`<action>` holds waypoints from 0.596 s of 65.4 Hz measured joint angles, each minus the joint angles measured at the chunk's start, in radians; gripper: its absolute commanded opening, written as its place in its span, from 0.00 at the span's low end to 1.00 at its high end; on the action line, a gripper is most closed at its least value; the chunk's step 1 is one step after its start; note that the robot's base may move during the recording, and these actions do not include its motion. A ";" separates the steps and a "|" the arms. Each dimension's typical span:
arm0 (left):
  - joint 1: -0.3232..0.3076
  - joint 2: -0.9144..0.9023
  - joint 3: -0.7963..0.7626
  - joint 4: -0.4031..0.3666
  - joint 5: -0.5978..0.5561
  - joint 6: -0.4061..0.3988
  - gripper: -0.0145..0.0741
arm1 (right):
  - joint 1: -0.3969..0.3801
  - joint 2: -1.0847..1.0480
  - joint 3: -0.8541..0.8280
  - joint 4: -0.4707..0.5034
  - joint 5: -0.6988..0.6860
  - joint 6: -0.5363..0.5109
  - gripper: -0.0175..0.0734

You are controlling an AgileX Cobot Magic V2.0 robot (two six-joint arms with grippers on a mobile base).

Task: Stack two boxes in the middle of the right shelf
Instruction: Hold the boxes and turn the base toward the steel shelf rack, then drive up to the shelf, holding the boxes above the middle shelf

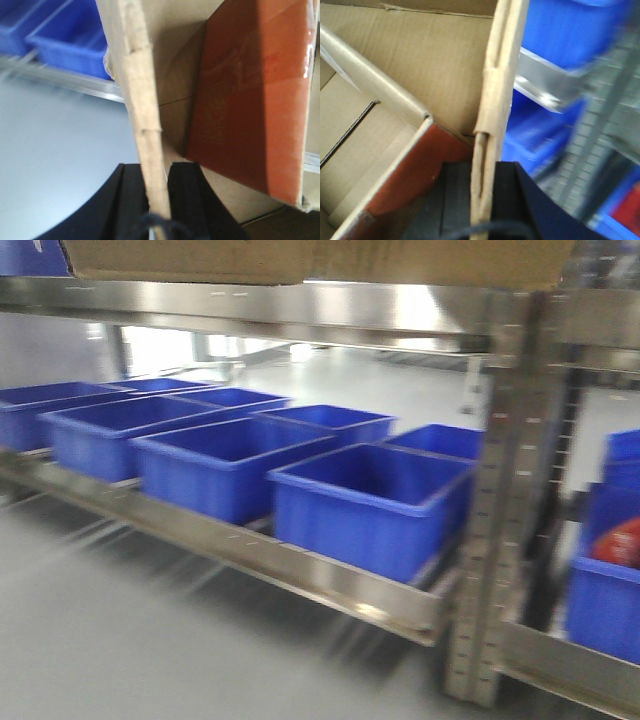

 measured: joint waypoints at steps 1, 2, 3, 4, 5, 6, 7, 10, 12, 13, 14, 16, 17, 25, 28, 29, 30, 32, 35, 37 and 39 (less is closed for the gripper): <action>0.000 0.000 0.000 0.000 0.000 0.000 0.04 | 0.000 0.000 0.000 0.000 0.000 0.000 0.02; 0.000 0.000 0.000 0.000 0.000 0.000 0.04 | 0.000 0.000 0.000 0.000 0.000 0.000 0.02; 0.000 0.000 0.000 0.000 0.000 0.000 0.04 | 0.000 0.000 0.000 0.000 0.000 0.000 0.02; 0.000 0.000 0.000 0.000 0.000 0.000 0.04 | 0.000 0.000 0.000 0.000 0.000 0.000 0.02; 0.000 0.000 0.000 0.000 0.000 0.000 0.04 | 0.000 0.000 0.000 0.000 0.000 0.000 0.02; 0.000 0.000 0.000 0.000 0.000 0.000 0.04 | 0.000 0.000 0.000 0.000 0.000 0.000 0.02; 0.000 0.000 0.000 0.000 0.000 0.000 0.04 | 0.000 0.000 0.000 0.000 0.000 0.000 0.02; 0.000 0.000 0.000 0.000 0.000 0.000 0.04 | 0.000 0.000 0.000 0.000 0.000 0.000 0.02; 0.000 0.000 0.000 0.000 0.000 0.000 0.04 | 0.000 0.000 0.000 0.000 0.000 0.000 0.02; 0.000 0.000 0.000 0.000 0.000 0.000 0.04 | 0.000 0.000 0.000 0.000 0.000 0.000 0.02; 0.000 0.000 0.000 0.000 0.000 0.000 0.04 | 0.000 0.000 0.000 0.000 0.000 0.000 0.02; 0.000 0.000 0.000 0.000 0.000 0.000 0.04 | 0.000 0.000 0.000 0.000 0.000 0.000 0.02; 0.000 0.000 0.000 0.000 0.000 0.000 0.04 | 0.000 0.000 0.000 0.000 0.000 0.000 0.02; 0.000 0.000 0.000 0.000 0.000 0.000 0.04 | 0.000 0.000 0.000 0.000 0.000 0.000 0.02; 0.000 0.000 0.000 0.000 0.000 0.000 0.04 | 0.000 0.000 0.000 0.000 0.000 0.000 0.02; 0.000 0.000 0.000 0.000 0.000 0.000 0.04 | 0.000 0.000 0.000 0.000 0.000 0.000 0.02; 0.000 0.000 0.000 0.000 0.000 0.000 0.04 | 0.000 0.000 0.000 0.000 0.000 0.000 0.02; 0.000 0.000 0.000 0.000 0.000 0.000 0.04 | 0.000 0.000 0.000 0.000 0.000 0.000 0.02; 0.000 0.000 0.000 0.000 0.000 0.000 0.04 | 0.000 0.000 0.000 0.000 0.000 0.000 0.02; 0.000 0.000 0.000 0.000 0.000 0.000 0.04 | 0.000 0.000 0.000 0.000 0.000 0.000 0.02; 0.000 0.000 0.000 0.000 0.000 0.000 0.04 | 0.000 0.000 0.000 0.000 0.000 0.000 0.02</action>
